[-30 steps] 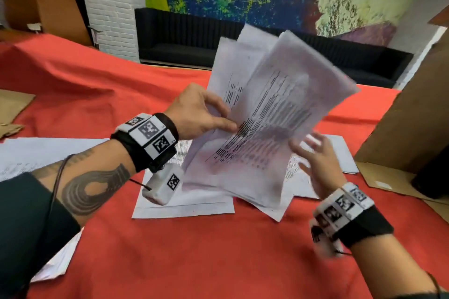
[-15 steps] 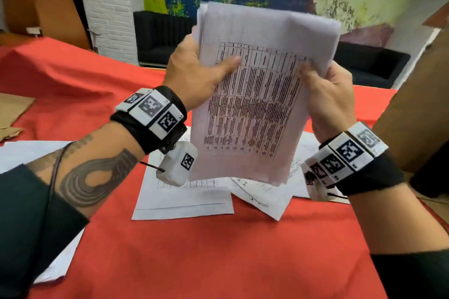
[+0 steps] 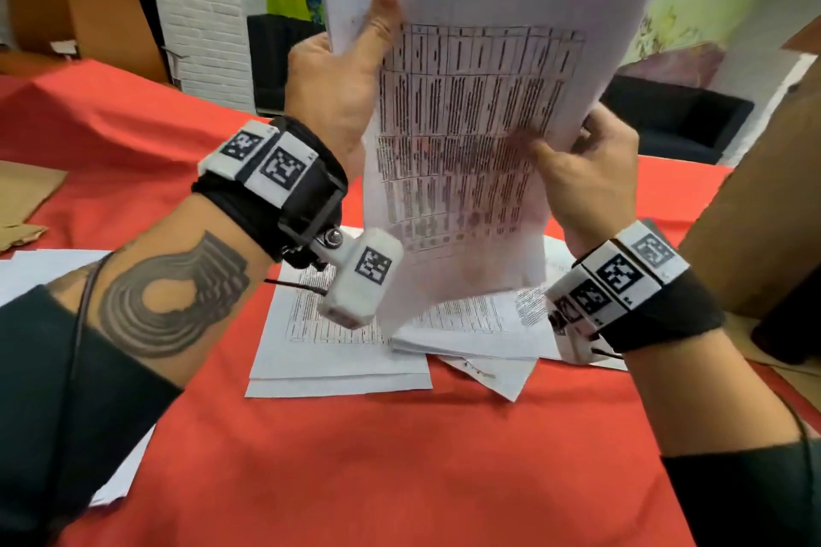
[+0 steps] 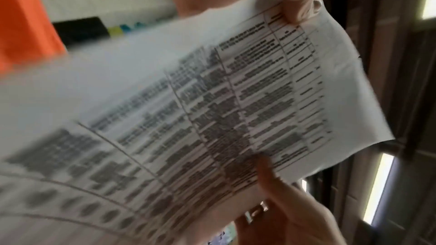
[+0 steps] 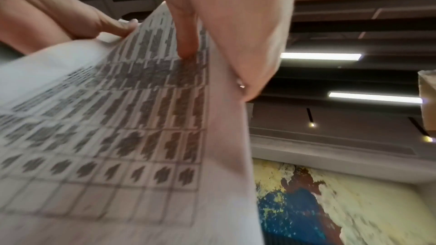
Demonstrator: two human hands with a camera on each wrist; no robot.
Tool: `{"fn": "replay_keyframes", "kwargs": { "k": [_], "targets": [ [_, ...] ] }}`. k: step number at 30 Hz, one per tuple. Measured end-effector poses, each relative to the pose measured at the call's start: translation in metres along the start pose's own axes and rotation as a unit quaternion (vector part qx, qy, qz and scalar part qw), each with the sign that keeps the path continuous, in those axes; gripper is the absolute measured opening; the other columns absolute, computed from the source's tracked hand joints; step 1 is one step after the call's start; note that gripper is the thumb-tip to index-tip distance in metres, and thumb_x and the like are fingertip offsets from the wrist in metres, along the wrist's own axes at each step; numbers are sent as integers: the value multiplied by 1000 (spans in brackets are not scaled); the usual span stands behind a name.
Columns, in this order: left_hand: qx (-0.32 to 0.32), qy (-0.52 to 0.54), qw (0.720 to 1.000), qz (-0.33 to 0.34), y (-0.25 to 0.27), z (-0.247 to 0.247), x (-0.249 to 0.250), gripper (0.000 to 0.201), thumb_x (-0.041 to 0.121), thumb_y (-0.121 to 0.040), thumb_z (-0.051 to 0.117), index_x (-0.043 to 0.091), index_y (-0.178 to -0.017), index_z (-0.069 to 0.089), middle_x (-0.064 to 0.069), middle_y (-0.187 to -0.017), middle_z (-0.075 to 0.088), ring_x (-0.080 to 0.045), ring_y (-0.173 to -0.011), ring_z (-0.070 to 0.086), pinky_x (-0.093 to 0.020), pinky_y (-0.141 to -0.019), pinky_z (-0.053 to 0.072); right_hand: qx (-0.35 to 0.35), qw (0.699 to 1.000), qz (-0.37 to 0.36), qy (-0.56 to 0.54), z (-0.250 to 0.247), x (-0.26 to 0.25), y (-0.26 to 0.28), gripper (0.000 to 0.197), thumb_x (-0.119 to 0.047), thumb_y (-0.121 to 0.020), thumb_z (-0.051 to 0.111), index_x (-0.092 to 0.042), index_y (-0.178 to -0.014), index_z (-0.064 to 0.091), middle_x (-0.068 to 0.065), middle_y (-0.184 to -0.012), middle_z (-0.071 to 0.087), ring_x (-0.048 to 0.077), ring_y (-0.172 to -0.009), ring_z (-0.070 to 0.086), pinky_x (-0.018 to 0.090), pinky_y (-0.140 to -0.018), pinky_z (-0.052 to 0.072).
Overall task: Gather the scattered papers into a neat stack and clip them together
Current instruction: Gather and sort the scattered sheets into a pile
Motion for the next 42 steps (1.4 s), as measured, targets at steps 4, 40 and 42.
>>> {"fn": "replay_keyframes", "kwargs": {
  "k": [4, 40, 42],
  "targets": [
    [-113, -38, 992, -52, 7, -4, -14, 34, 37, -85, 82, 12, -107, 75, -7, -105, 78, -26, -101, 74, -54, -96, 58, 22, 992, 37, -123, 3, -2, -4, 20, -5, -82, 74, -4, -102, 74, 20, -103, 76, 39, -97, 73, 65, -87, 56],
    [-63, -197, 966, -152, 13, -54, -120, 24, 29, -87, 81, 13, -105, 75, 3, -86, 76, -11, -82, 73, -29, -82, 59, -183, 933, 288, -118, -9, 99, 50, 50, 23, -88, 46, -13, -112, 72, 13, -103, 77, 29, -89, 75, 46, -80, 63],
    [-50, -248, 966, -60, 14, -38, -97, 18, 26, -91, 77, 15, -104, 74, 9, -81, 72, -2, -69, 68, -20, -68, 56, -151, 932, 282, -171, -9, 74, 39, 38, 4, -92, 52, -9, -123, 68, 19, -120, 72, 37, -109, 70, 56, -99, 54]
  ]
}}
Point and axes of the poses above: each hand's wrist, its own y-axis away from the middle knuckle, its own z-axis out of the palm, x = y × z, the point moved 1 cm from there along -y, towards the middle knuckle
